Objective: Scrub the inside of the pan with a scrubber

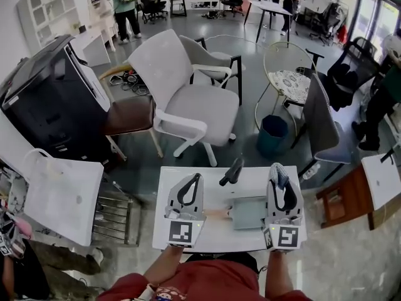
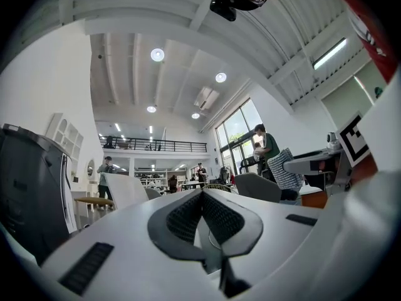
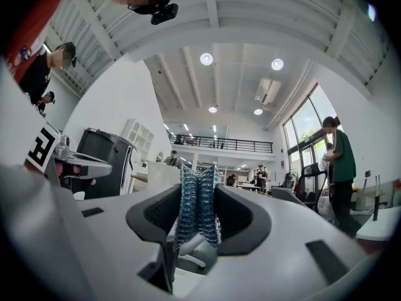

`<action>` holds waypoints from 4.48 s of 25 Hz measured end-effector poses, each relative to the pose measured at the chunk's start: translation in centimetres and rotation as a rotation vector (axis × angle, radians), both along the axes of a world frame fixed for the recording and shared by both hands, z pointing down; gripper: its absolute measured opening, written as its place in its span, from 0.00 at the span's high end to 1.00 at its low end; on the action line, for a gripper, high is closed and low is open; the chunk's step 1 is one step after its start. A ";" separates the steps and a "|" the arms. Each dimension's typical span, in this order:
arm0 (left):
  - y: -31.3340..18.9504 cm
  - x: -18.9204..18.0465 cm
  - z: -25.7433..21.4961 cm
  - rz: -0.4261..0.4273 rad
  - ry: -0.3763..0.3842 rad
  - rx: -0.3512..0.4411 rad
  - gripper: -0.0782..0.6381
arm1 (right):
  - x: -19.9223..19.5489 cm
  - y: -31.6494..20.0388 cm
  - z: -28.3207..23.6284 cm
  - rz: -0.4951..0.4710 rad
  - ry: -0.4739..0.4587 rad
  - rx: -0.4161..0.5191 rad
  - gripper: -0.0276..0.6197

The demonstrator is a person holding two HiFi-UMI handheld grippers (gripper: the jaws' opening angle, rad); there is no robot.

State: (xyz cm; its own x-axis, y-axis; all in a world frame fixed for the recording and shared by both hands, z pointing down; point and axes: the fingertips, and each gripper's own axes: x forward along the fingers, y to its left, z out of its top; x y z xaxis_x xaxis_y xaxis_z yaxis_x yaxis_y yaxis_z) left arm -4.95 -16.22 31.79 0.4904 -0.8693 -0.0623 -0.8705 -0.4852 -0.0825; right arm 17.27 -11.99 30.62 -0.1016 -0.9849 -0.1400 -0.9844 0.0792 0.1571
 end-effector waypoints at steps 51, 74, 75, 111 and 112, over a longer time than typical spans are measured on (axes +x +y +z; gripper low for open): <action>-1.8 1.3 10.1 0.038 -0.067 -0.171 0.87 | -1.3 -2.6 12.4 -0.117 0.083 -0.302 0.69; 0.6 2.3 15.0 0.073 -0.085 -0.278 0.87 | -4.8 3.8 31.9 -0.536 0.586 -0.917 0.69; 0.6 2.3 15.1 0.072 -0.082 -0.282 0.87 | -4.9 4.3 32.9 -0.571 0.640 -0.951 0.69; 1.1 3.3 16.4 0.107 -0.066 -0.301 0.87 | -5.6 7.2 43.2 -0.990 0.985 -1.213 0.72; 1.0 3.4 16.1 0.110 -0.072 -0.284 0.87 | -5.6 7.1 43.2 -0.992 0.986 -1.213 0.72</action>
State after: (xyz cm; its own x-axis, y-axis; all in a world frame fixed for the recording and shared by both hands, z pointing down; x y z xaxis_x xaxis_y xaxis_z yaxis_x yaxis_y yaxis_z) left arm -1.57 -15.24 47.92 0.5772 -0.7881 0.2138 -0.8081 -0.5889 0.0109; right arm 11.68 -4.85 73.83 -0.2301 -0.0235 0.9729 -0.1106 0.9939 -0.0021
